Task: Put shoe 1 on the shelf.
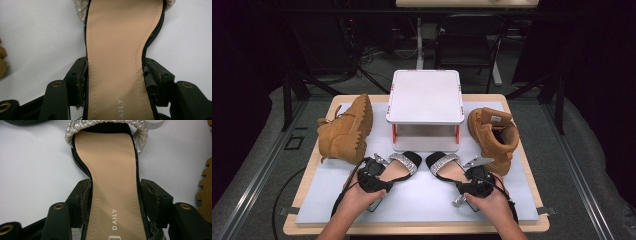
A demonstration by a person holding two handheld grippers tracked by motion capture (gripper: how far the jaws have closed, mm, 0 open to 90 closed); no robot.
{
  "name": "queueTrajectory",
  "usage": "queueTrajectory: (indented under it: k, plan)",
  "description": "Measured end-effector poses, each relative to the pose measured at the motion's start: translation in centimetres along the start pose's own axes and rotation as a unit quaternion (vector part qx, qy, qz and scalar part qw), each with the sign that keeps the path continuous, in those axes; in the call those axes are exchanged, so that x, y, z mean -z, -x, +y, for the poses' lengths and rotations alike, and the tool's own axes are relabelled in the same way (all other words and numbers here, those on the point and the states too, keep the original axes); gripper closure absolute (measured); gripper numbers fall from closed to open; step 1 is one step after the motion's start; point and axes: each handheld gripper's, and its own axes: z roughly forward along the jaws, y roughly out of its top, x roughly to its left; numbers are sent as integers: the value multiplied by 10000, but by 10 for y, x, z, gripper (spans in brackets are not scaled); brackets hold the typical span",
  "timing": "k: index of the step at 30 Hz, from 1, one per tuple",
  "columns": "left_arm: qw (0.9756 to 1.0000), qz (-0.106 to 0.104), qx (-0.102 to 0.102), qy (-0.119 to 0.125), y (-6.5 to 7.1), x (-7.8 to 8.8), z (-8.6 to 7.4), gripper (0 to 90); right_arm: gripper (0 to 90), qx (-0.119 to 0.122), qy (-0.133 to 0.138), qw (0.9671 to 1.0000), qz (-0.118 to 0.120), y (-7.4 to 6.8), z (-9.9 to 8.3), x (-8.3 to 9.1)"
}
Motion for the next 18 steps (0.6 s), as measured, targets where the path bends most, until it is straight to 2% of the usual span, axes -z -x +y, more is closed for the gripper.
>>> queueTrajectory:
  k: [18]
  plan:
    - [10000, -30, 30, 6, -2, 4, 0, 413, 422, -84, 85, 9999, -69, 0, 0, 3]
